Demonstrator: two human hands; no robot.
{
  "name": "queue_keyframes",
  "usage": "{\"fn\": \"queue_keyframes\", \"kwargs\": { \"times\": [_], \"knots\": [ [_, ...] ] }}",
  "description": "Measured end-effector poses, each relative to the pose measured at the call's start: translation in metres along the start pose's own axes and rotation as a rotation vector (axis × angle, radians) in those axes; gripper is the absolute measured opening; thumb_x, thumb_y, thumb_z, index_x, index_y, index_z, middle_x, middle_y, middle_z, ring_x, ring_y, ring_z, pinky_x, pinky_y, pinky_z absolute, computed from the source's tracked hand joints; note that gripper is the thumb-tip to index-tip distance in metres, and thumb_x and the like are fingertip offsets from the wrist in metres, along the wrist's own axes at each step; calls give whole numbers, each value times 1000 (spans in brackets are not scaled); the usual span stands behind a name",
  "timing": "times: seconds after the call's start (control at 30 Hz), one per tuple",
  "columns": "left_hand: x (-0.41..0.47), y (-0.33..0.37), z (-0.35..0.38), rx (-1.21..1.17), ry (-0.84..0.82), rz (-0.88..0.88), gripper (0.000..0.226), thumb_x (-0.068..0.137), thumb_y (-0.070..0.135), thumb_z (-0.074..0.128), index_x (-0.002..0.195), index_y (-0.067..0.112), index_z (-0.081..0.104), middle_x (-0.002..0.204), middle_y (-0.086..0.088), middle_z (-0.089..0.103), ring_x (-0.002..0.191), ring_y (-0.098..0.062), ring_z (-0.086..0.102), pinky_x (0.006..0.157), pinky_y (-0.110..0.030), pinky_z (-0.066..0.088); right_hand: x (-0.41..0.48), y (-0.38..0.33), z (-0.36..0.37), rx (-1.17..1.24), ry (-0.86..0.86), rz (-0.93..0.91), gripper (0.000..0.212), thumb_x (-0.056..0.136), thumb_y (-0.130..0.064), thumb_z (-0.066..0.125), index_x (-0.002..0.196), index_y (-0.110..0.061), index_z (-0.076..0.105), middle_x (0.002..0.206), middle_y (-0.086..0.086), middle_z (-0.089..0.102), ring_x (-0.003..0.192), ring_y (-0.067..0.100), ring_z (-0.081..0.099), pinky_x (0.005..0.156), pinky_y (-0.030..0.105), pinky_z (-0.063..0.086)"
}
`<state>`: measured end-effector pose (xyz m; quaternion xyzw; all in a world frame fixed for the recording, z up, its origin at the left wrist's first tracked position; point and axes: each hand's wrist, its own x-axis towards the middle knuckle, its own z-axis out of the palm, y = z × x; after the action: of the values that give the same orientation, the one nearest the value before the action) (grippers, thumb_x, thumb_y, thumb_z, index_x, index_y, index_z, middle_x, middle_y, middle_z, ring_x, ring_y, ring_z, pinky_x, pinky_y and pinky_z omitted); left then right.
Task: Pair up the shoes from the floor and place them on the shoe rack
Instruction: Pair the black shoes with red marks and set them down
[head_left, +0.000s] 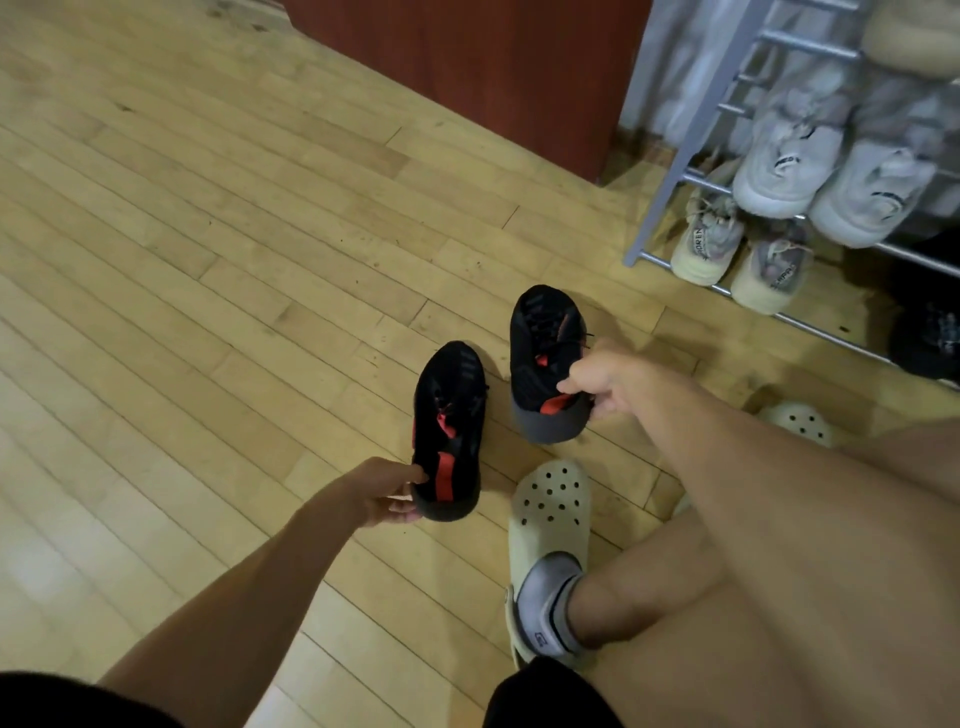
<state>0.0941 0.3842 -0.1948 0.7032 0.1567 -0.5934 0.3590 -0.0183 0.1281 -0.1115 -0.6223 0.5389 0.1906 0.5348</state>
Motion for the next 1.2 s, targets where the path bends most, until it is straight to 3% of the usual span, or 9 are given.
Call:
{"fn": "queue_keyframes", "kwargs": {
  "times": [0.1, 0.27, 0.37, 0.47, 0.73, 0.87, 0.93, 1.03, 1.2],
  "knots": [
    [-22, 27, 0, -68, -6, 80, 16, 86, 4, 62, 99, -4, 59, 96, -20, 61, 76, -28, 61, 57, -34, 58, -11, -6, 6, 1, 22, -60, 50, 92, -3, 58, 139, -4, 44, 140, 17, 51, 125, 36, 52, 101, 48, 48],
    [-70, 69, -2, -177, 50, 266, 21, 84, 3, 65, 102, -6, 59, 96, -21, 62, 79, -30, 64, 55, -34, 61, -37, -25, 6, 21, 113, -178, 39, 89, -11, 63, 126, -3, 56, 128, 12, 60, 119, 31, 56, 100, 45, 49],
    [-108, 97, -12, -142, 73, 424, 13, 82, 4, 66, 92, -3, 63, 94, -18, 64, 78, -29, 64, 58, -33, 61, -61, -43, -13, -33, 266, -292, 30, 81, -15, 71, 108, -4, 64, 111, 16, 67, 104, 33, 63, 81, 38, 54],
    [-152, 129, -18, -63, 153, 592, 12, 78, 5, 70, 86, -3, 65, 88, -15, 66, 76, -29, 64, 62, -33, 61, -93, -63, -41, -108, 353, -404, 17, 79, -19, 73, 90, -8, 65, 98, 15, 71, 88, 30, 65, 64, 34, 46],
    [-270, 207, 34, -25, 169, 976, 6, 81, 10, 66, 75, 8, 66, 79, -8, 65, 68, -24, 63, 54, -27, 58, -192, -103, -130, 98, 515, -715, 27, 77, -13, 77, 101, -3, 71, 106, 14, 73, 102, 28, 66, 96, 46, 51],
    [-322, 241, 86, -22, 136, 1114, 8, 78, 7, 68, 71, 9, 66, 65, -10, 67, 56, -22, 63, 46, -24, 56, -234, -102, -187, 245, 611, -781, 11, 74, -10, 79, 80, -11, 70, 101, 14, 73, 97, 29, 68, 93, 47, 53],
    [-341, 258, 117, -41, 137, 1179, 7, 77, 6, 70, 71, 7, 66, 60, -10, 64, 50, -20, 61, 42, -24, 55, -251, -95, -218, 313, 657, -797, 12, 72, -10, 78, 83, -8, 73, 99, 16, 74, 96, 32, 69, 90, 50, 54],
    [-360, 283, 163, -41, 159, 1263, 15, 75, 8, 73, 90, 6, 67, 74, -13, 65, 57, -22, 61, 47, -29, 57, -267, -76, -265, 425, 695, -794, 26, 68, -10, 78, 94, -8, 75, 97, 16, 75, 92, 36, 70, 87, 55, 55],
    [-372, 326, 239, 2, 57, 1280, 24, 71, 7, 76, 94, 4, 69, 81, -17, 67, 55, -21, 61, 42, -28, 55, -268, -39, -339, 579, 795, -759, 14, 75, -4, 75, 76, -18, 71, 91, 11, 76, 82, 28, 73, 79, 48, 60]
  ]
}}
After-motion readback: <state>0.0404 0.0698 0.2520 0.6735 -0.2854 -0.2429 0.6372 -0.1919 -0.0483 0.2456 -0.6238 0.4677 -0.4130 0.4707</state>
